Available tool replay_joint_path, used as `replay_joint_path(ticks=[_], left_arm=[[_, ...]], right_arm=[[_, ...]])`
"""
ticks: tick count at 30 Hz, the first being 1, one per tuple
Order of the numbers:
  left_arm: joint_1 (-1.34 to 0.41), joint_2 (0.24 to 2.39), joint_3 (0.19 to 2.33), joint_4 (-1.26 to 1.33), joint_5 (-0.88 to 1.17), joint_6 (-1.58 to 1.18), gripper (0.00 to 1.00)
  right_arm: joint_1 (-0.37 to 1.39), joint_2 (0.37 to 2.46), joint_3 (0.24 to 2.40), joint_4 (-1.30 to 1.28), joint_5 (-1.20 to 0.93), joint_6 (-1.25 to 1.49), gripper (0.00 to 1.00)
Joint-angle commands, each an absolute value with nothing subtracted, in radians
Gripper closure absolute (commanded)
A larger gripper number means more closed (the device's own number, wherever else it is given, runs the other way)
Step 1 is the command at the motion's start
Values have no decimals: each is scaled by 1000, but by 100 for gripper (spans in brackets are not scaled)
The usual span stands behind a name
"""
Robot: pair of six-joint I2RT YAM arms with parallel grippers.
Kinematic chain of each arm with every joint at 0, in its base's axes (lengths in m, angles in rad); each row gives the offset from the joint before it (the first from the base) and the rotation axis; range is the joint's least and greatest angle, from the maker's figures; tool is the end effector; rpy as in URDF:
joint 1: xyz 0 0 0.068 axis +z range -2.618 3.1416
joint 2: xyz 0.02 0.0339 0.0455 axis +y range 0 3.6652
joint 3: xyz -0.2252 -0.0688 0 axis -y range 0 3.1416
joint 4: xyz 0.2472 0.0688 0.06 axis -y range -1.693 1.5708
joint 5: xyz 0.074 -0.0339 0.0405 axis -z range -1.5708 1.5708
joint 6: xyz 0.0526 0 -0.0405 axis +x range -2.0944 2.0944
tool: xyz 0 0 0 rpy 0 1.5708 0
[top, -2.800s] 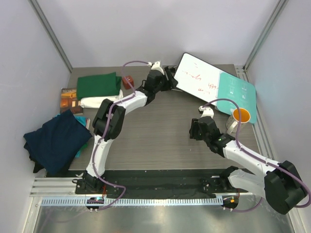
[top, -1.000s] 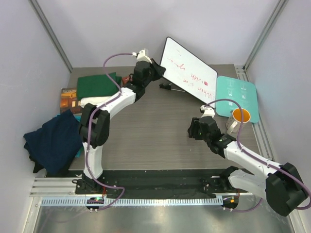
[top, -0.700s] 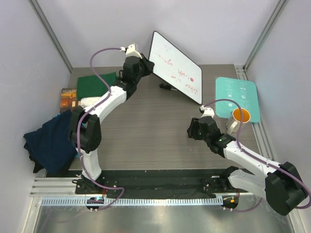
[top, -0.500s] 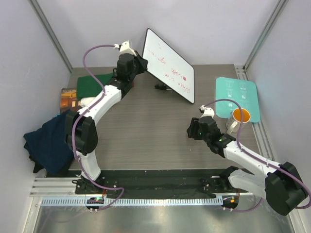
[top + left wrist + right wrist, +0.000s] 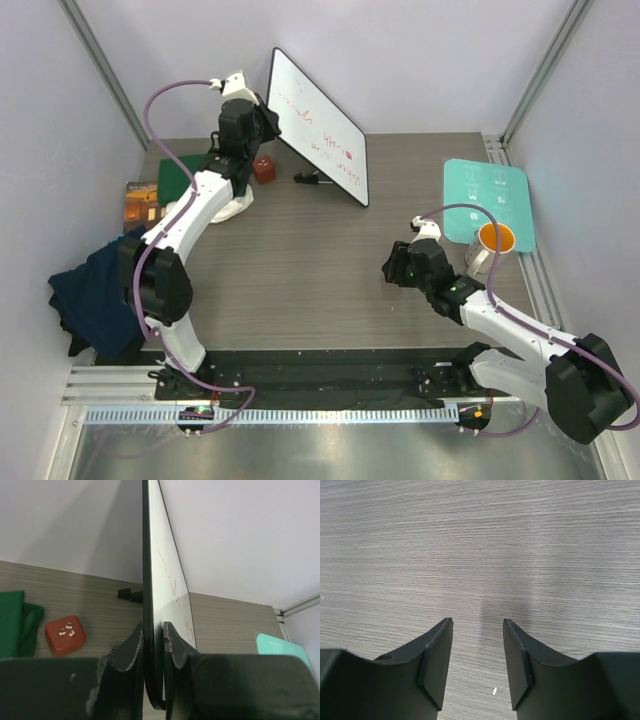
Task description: Fold and stack the t-shirts
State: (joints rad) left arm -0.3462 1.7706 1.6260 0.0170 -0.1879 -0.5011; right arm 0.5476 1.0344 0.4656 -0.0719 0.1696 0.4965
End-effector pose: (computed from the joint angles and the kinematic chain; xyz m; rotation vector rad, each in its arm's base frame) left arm 0.4197 -0.1409 0.3420 -0.2741 1.6966 -0.4724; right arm 0.2150 0.1207 0.1493 0.0381 2.2288 0.3931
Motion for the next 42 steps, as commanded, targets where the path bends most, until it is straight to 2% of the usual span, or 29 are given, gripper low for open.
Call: replay_joint_path(ticks=[1, 11, 20, 23, 29, 42], left_arm=[[-325, 1687, 1618, 52, -330, -367, 100], [-278, 1654, 1575, 15, -268, -379, 100], [-278, 1628, 1456, 43, -227, -402, 100], [-278, 1612, 1410, 40, -180, -426, 100], [-281, 1582, 1290, 57, -173, -463, 100], [-284, 1628, 1324, 34, -215, -495, 100]], right_arm=[[551, 1035, 476, -12, 164, 515, 50], [551, 1046, 494, -6, 210, 526, 50], [551, 1138, 656, -29, 328, 463, 49], [551, 1205, 748, -77, 359, 445, 52], [551, 1235, 818, -91, 344, 445, 53], [525, 1224, 825, -123, 388, 411, 51]])
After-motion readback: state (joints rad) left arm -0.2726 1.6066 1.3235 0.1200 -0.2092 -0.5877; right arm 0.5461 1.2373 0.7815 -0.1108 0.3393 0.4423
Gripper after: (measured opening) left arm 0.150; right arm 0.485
